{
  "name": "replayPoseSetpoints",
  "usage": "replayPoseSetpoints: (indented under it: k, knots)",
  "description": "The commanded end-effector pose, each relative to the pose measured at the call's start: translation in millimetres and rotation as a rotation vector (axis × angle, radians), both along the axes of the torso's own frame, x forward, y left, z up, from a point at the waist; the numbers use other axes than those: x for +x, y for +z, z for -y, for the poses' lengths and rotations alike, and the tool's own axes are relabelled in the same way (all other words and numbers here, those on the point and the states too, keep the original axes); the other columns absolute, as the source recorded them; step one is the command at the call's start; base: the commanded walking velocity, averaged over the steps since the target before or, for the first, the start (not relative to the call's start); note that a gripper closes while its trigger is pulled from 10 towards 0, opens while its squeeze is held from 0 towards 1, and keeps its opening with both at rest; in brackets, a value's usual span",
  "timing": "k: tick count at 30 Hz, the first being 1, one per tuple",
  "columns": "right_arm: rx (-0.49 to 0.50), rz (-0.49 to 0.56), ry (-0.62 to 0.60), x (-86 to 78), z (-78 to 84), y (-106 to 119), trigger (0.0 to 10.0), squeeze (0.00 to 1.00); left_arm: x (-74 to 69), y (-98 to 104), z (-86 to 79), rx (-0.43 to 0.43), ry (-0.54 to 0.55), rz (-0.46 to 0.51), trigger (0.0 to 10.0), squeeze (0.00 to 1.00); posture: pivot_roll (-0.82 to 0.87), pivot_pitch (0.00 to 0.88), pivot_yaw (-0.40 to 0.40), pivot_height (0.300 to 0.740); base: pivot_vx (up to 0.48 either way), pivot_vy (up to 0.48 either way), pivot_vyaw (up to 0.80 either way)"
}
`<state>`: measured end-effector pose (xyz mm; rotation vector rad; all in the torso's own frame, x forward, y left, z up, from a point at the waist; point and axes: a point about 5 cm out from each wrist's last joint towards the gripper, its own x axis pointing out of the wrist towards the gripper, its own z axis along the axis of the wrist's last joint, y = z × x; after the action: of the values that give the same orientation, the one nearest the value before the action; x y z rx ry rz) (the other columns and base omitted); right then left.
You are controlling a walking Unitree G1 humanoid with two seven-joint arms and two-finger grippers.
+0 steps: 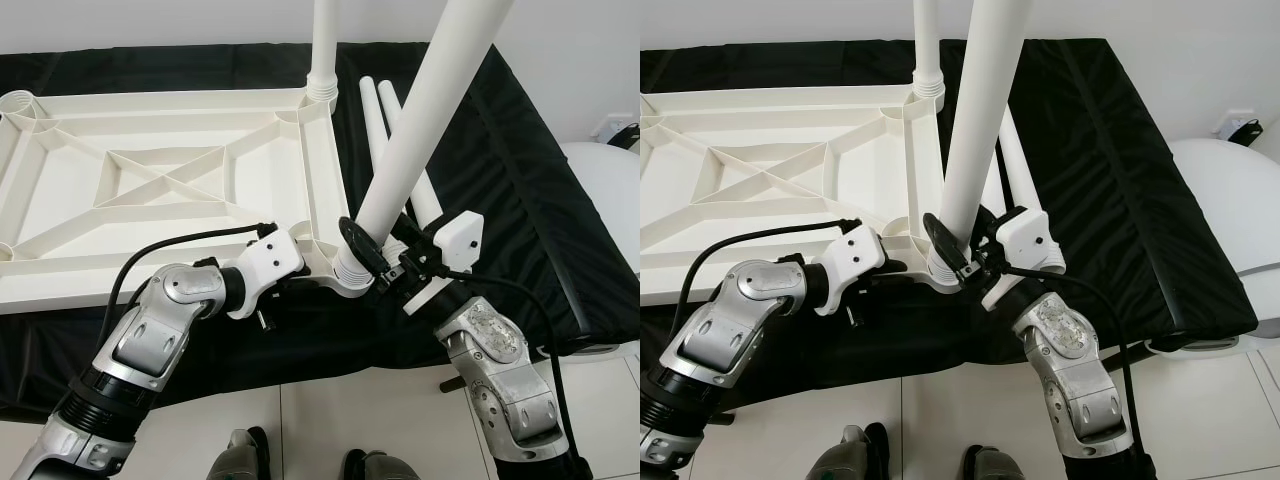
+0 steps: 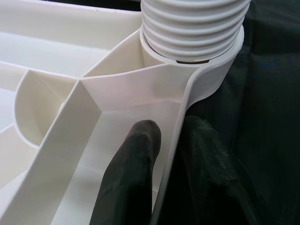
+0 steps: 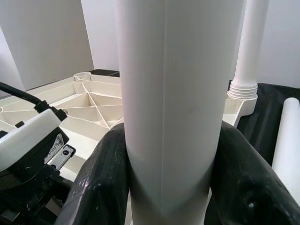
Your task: Building children table
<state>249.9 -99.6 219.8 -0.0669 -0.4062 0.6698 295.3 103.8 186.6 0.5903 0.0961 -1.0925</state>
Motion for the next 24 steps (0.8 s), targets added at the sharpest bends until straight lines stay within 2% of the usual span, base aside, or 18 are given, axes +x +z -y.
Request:
replayPoseSetpoints:
  k: [1, 8, 16, 24]
  knots:
    - [-0.036, -0.117, 0.034, -1.9, -9.4, -23.8, 10.0, 0.0, -2.2, 6.0, 7.7, -0.01, -0.051, 0.021, 10.0, 0.0, -0.03, 0.262, -0.007, 0.74, 0.0, 0.0, 0.0]
    - [-0.001, -0.127, -0.099, -2.1, -10.0, -28.3, 10.0, 0.0, -2.9, 6.1, 7.1, -0.01, -0.05, 0.021, 10.0, 0.0, -0.03, 0.266, -0.005, 0.74, 0.0, 0.0, 0.0]
    - [0.033, -0.136, -0.186, -0.9, -9.3, -29.0, 10.0, 0.0, -3.0, 7.1, 7.0, -0.011, -0.05, 0.021, 10.0, 0.0, -0.03, 0.267, -0.005, 0.74, 0.0, 0.0, 0.0]
    - [0.038, -0.121, -0.265, -3.0, -16.8, -28.6, 10.0, 0.0, -2.8, 8.1, 7.2, -0.015, -0.048, 0.024, 10.0, 0.0, -0.02, 0.266, -0.007, 0.74, 0.0, 0.0, 0.0]
